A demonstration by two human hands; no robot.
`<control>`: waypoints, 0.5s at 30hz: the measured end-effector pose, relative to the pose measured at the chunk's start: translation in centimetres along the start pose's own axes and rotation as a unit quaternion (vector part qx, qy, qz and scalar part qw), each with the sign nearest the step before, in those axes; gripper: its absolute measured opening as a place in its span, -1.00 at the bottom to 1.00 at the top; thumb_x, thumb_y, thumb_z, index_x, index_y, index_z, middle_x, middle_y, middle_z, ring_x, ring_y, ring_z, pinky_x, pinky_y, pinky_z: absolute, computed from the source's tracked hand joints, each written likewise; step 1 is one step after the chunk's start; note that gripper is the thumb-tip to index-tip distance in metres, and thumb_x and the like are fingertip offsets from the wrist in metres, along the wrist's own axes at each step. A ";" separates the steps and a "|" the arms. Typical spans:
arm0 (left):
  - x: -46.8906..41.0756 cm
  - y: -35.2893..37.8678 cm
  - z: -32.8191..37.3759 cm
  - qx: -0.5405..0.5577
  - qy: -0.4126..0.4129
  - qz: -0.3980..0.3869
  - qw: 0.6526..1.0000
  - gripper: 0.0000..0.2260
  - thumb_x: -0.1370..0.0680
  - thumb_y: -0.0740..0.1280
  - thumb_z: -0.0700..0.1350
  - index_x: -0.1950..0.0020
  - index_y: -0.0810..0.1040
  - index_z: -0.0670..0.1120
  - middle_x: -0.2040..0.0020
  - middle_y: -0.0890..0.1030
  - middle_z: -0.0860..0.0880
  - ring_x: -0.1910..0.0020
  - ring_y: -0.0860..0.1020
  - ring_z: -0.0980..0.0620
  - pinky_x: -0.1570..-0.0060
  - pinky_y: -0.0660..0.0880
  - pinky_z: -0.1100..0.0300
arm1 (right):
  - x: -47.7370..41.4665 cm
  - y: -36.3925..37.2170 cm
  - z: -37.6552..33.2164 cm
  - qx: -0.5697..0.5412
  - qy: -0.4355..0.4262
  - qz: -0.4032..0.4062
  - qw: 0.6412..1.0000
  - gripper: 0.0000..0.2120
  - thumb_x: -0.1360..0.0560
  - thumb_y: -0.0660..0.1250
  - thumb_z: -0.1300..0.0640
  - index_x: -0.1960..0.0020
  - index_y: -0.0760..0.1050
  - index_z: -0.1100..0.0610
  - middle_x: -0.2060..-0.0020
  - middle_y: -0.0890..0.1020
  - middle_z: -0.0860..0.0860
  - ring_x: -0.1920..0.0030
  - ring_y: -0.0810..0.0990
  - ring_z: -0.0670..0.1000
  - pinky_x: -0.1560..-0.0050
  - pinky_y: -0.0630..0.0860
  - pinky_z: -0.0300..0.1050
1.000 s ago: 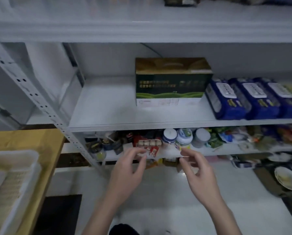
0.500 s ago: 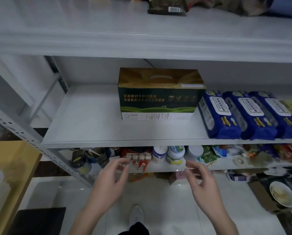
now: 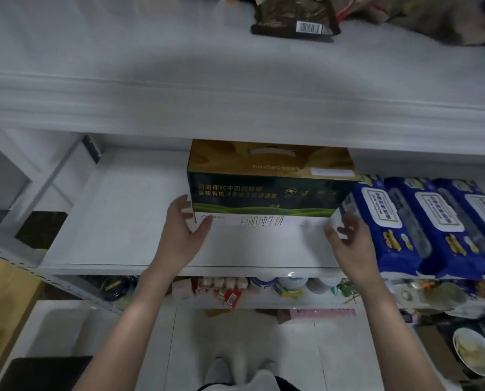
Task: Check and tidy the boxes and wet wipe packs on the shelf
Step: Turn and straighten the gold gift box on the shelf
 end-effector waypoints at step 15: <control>-5.1 3.3 -1.2 0.011 -0.063 0.024 0.998 -0.40 -0.45 0.56 -0.09 -0.40 0.36 -0.06 -0.29 0.59 -0.05 -0.25 0.56 -0.10 -0.31 0.51 -0.11 | -8.3 2.5 2.9 -0.110 -0.004 -0.125 0.986 -0.15 -0.40 0.53 -0.18 -0.57 0.22 -0.09 -0.46 0.51 -0.03 -0.49 0.44 0.05 -0.53 0.35 0.26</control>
Point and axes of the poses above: each hand's wrist, its own x-axis away from the middle knuckle, its own y-axis out of the palm, z = x × y, the point moved 2 cm from there along -x, towards the middle knuckle
